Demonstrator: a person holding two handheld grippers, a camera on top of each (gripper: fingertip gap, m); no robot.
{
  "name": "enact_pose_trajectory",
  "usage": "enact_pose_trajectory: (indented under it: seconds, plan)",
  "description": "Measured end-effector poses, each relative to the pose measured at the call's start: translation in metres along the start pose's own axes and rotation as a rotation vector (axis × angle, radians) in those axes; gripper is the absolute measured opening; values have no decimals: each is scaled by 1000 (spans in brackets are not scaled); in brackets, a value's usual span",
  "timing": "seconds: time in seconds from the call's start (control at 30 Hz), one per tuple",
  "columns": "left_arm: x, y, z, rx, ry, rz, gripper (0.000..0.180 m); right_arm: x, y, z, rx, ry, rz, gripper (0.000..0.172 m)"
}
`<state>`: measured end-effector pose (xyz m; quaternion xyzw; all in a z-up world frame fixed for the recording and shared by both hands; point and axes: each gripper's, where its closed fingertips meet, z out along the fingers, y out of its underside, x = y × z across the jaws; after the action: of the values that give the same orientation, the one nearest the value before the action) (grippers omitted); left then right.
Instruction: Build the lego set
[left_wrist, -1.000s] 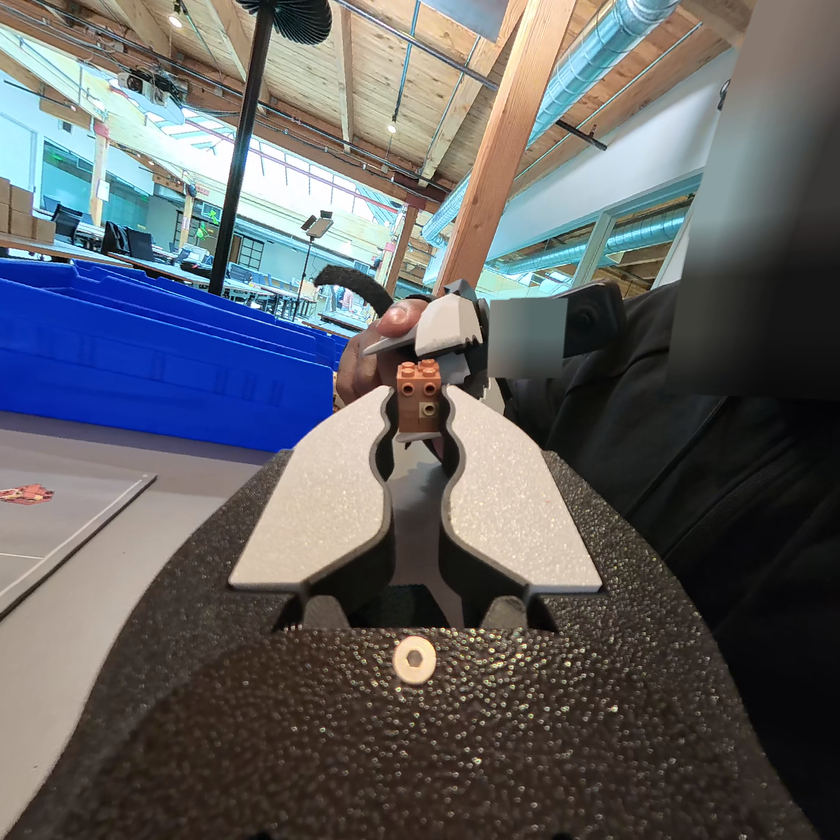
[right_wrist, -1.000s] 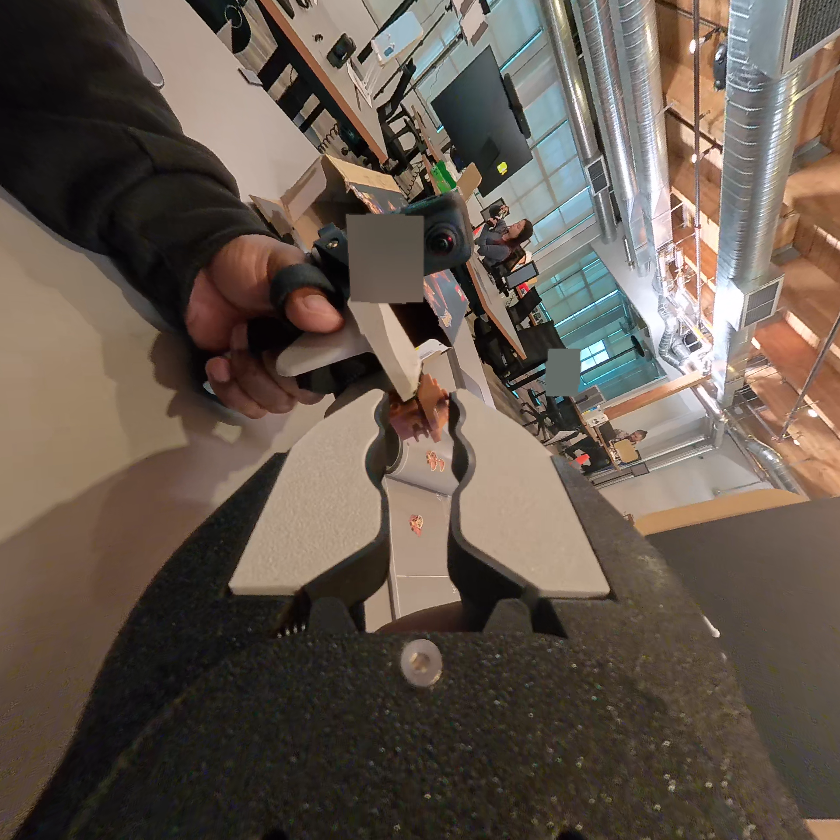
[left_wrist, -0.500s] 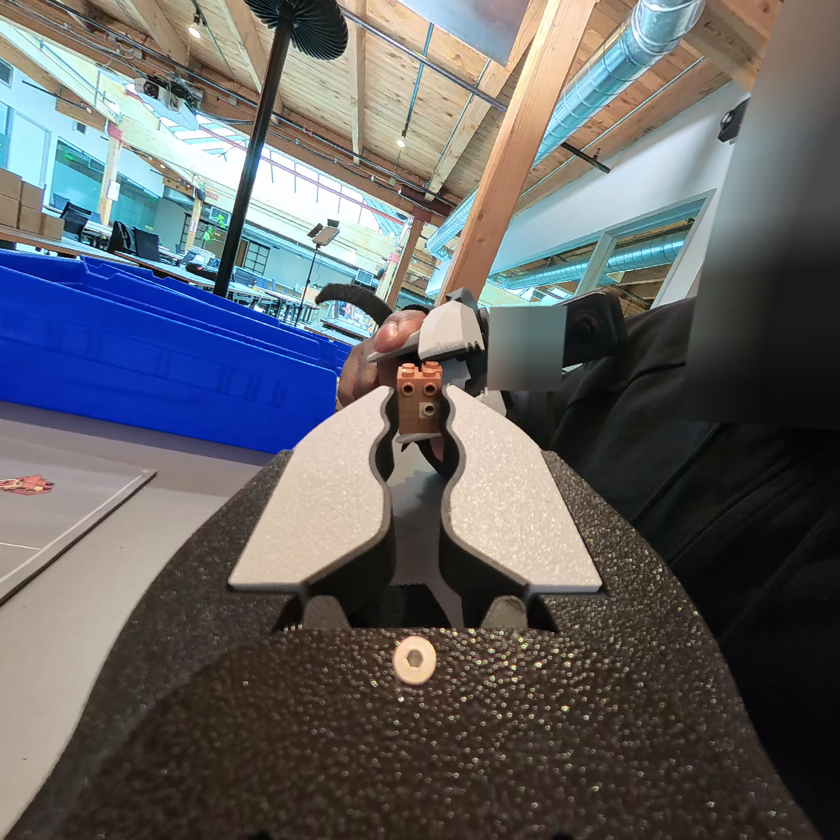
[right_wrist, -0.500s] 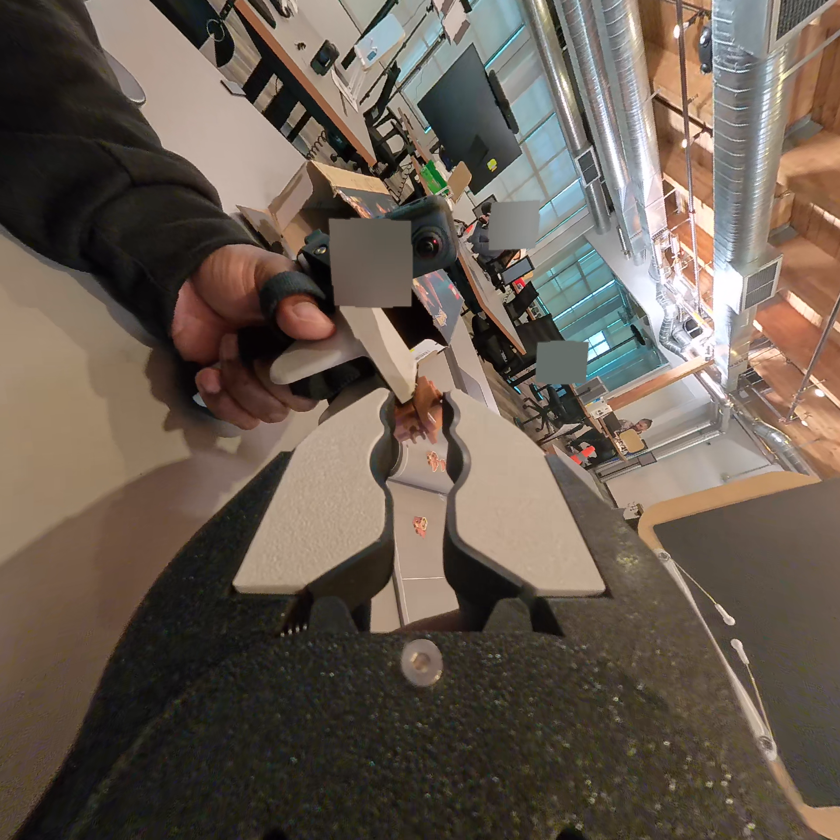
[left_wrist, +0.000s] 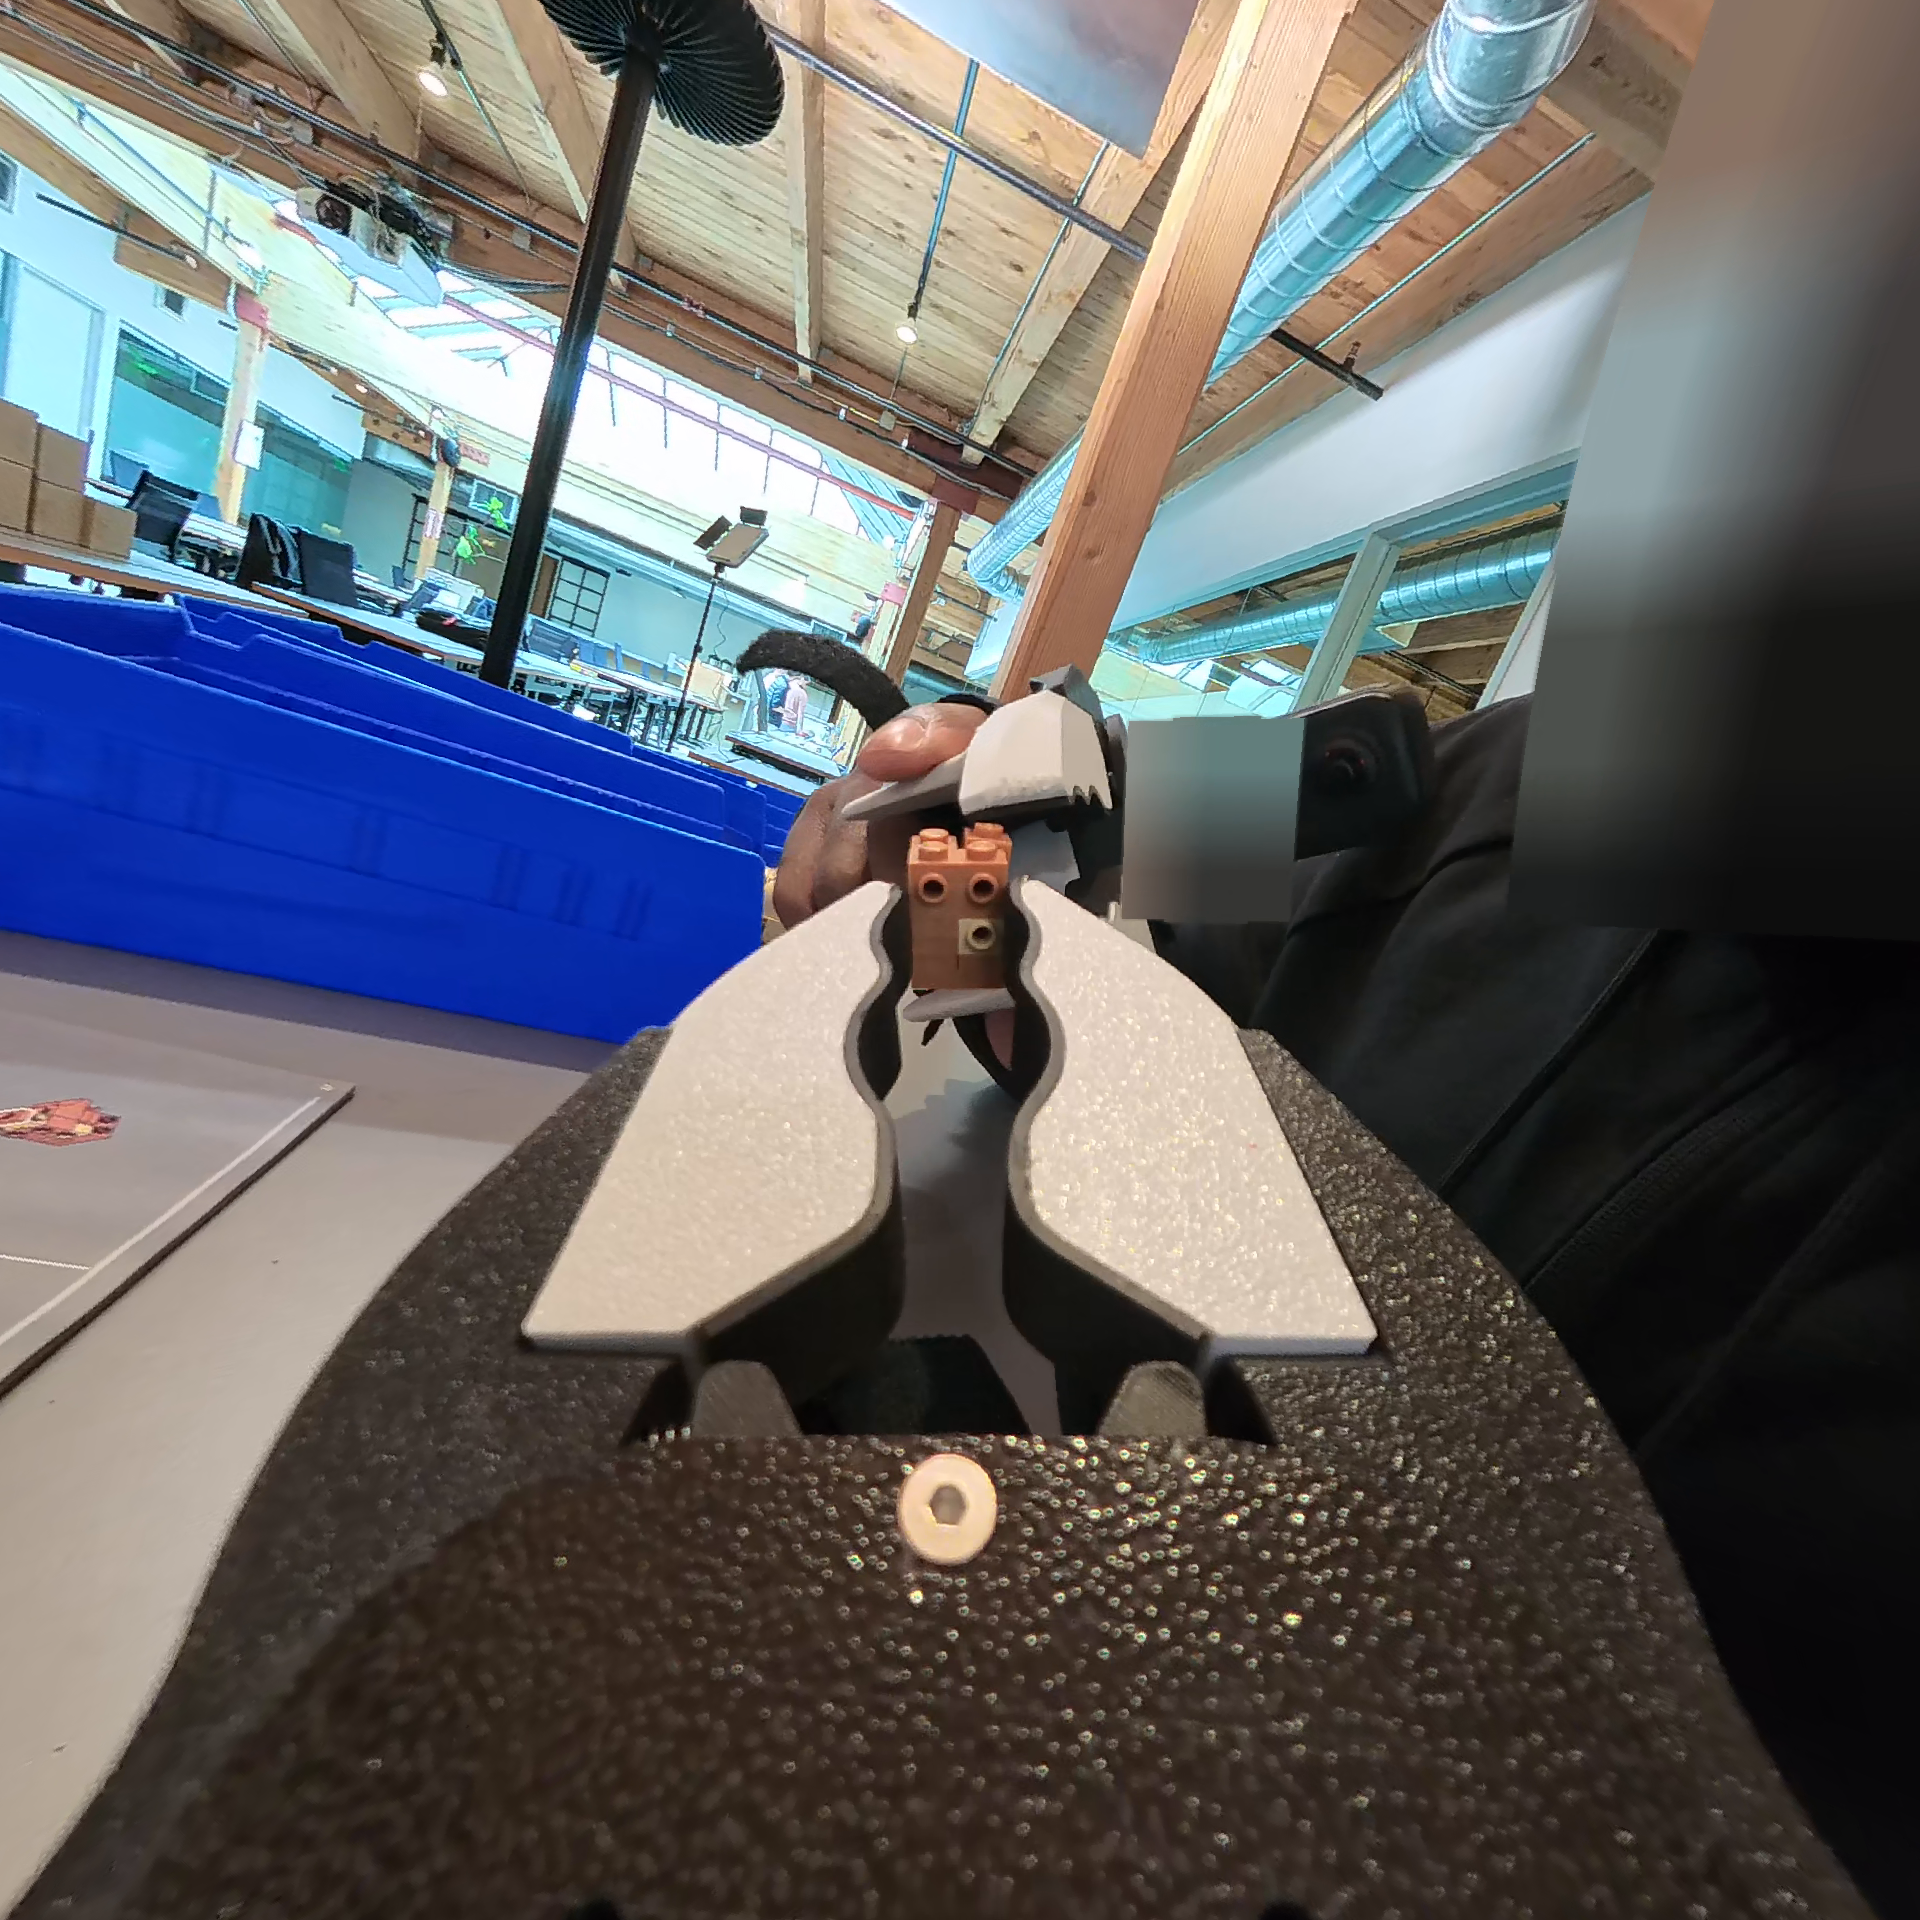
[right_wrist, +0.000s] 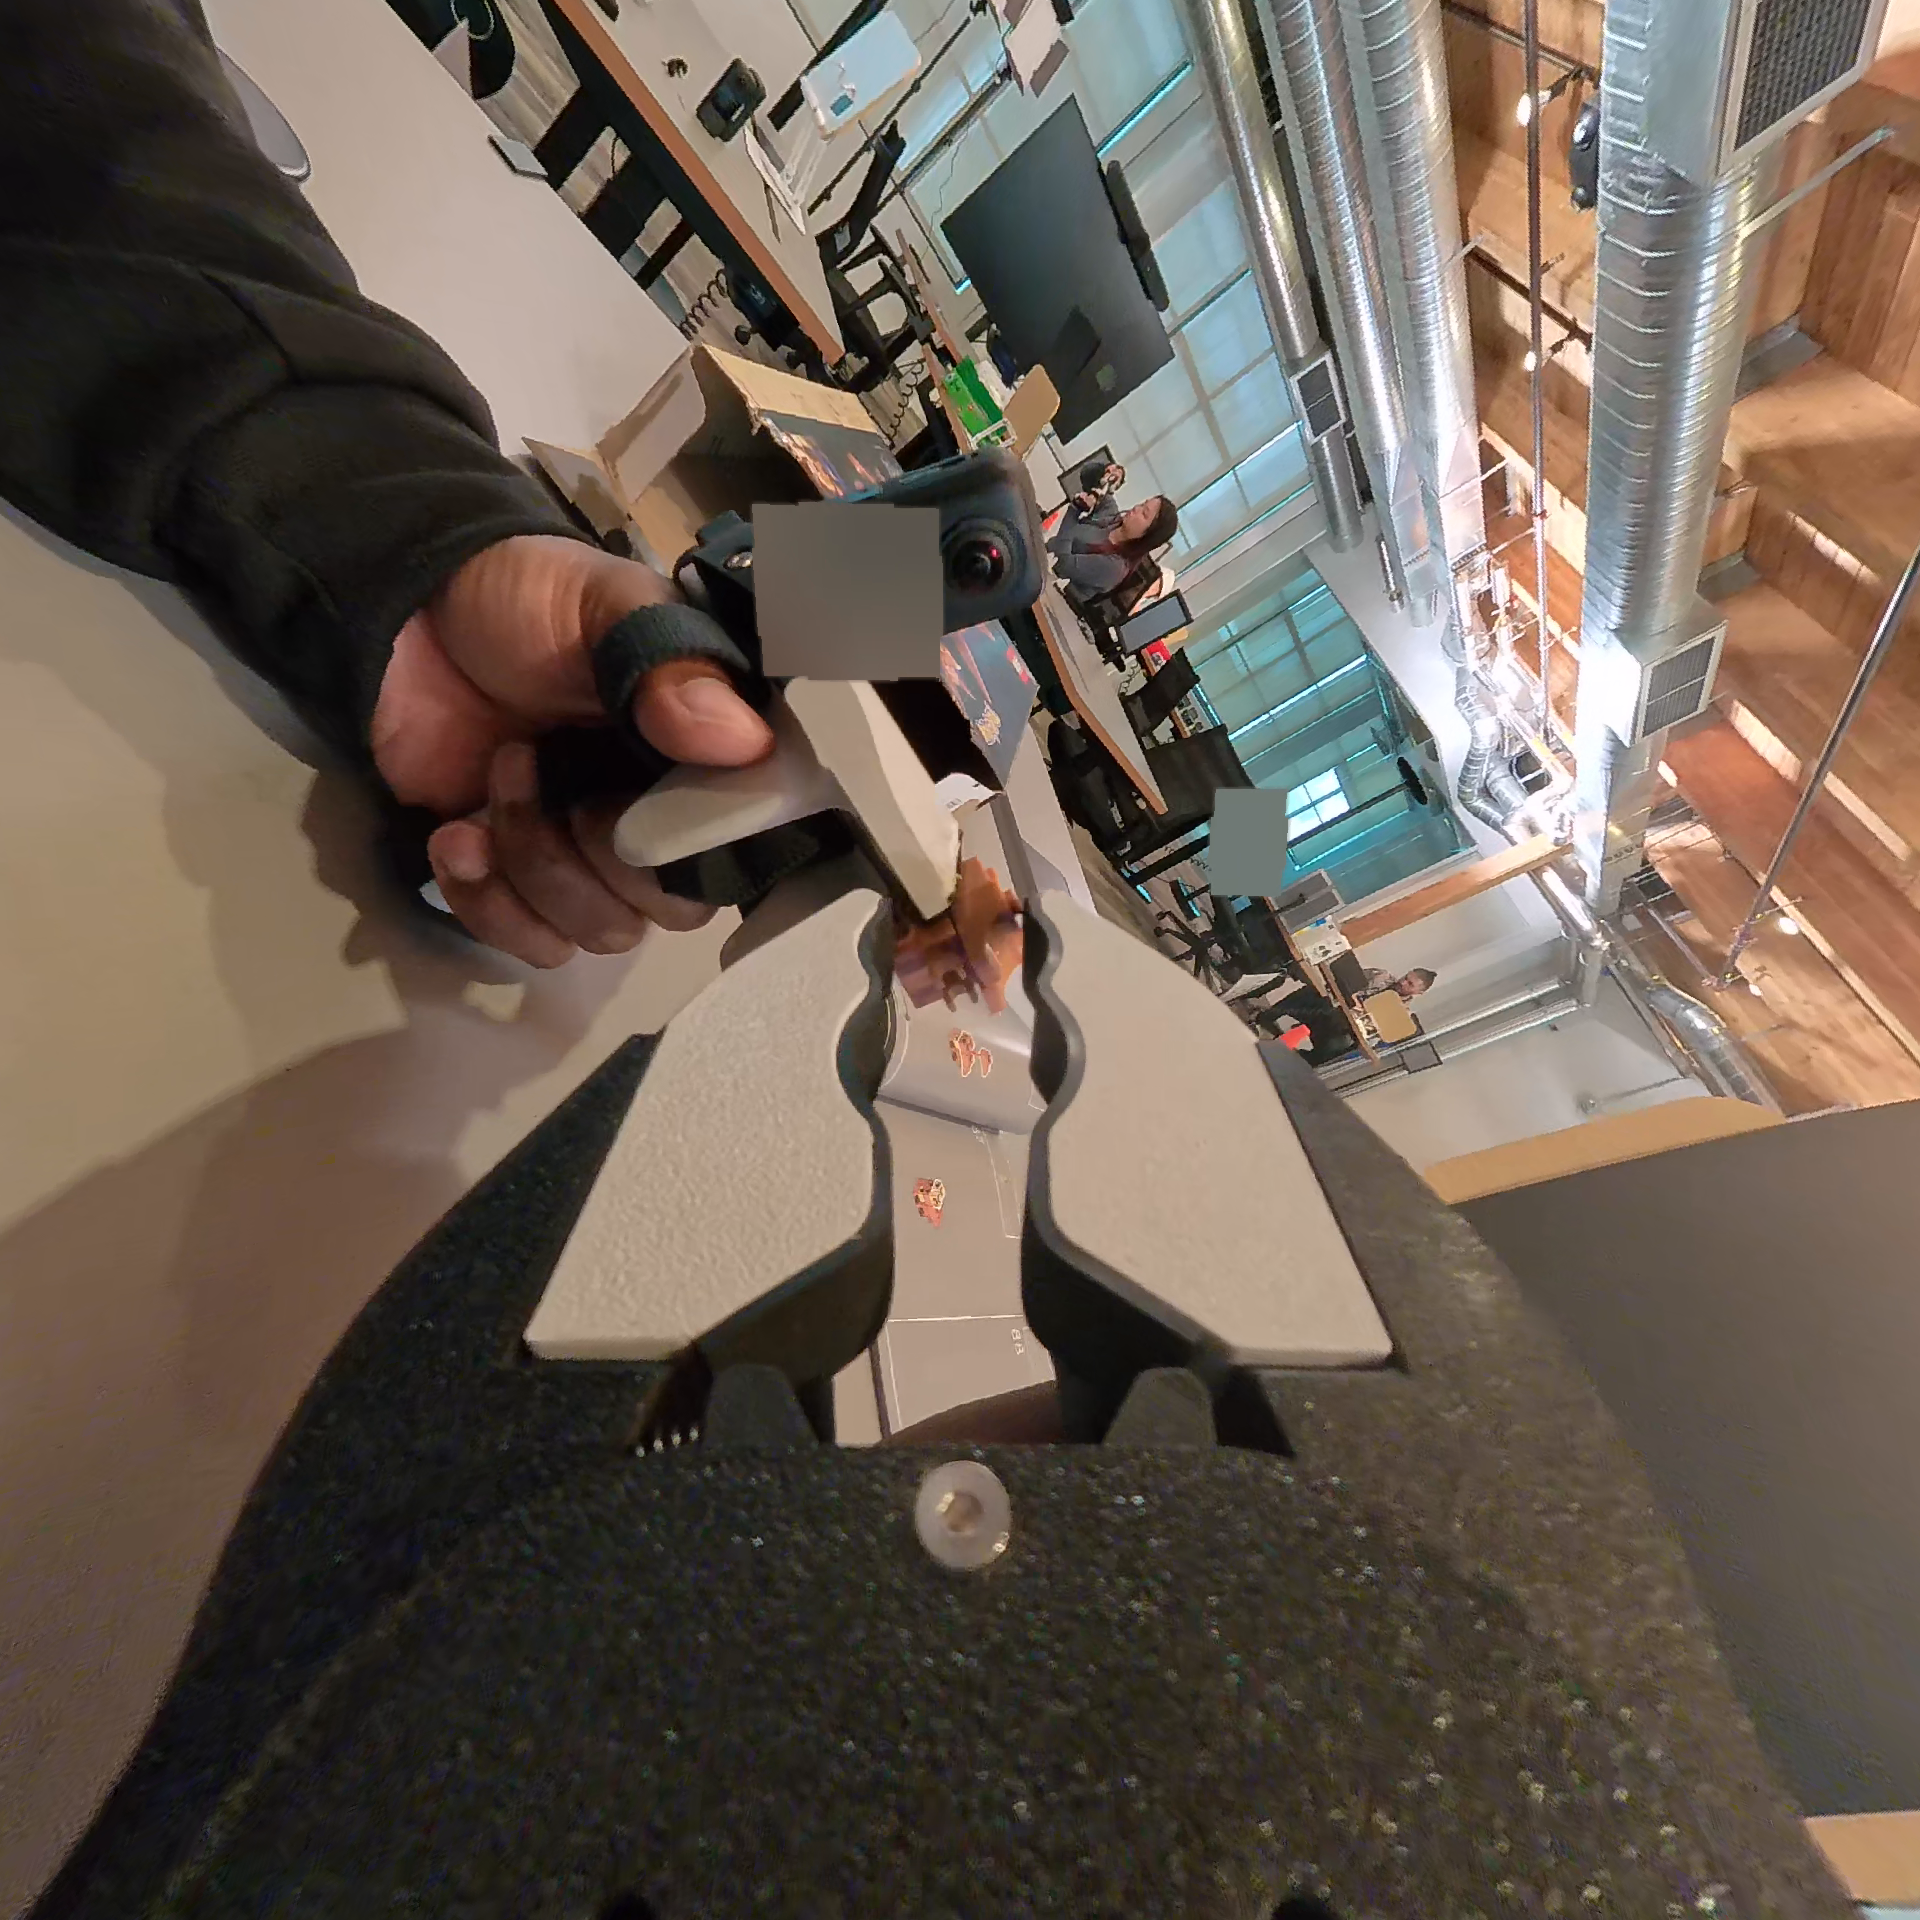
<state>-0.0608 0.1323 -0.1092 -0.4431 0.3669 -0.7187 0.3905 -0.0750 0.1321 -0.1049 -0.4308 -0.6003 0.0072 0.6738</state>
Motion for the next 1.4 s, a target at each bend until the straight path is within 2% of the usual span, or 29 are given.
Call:
enact_pose_trajectory:
  seconds: [0.4, 1.17, 1.2, 1.23, 1.4]
  plan:
    - [0, 1, 0, -3, -4, -3, 16, -1, 1, 1, -24, -5, -59, 25]
    - [2, 3, 2, -18, -6, 7, 16, -4, 2, -1, -30, -35, 14, 21]
    - [2, 3, 2, -19, -6, 7, 16, -4, 2, -1, -29, -38, 14, 20]
    - [1, 2, 2, -12, -8, 7, 17, -3, 1, -2, -24, -39, 13, 12]
    - [1, -1, 1, 5, -5, 13, 17, -1, -2, 0, -13, 13, -9, 15]
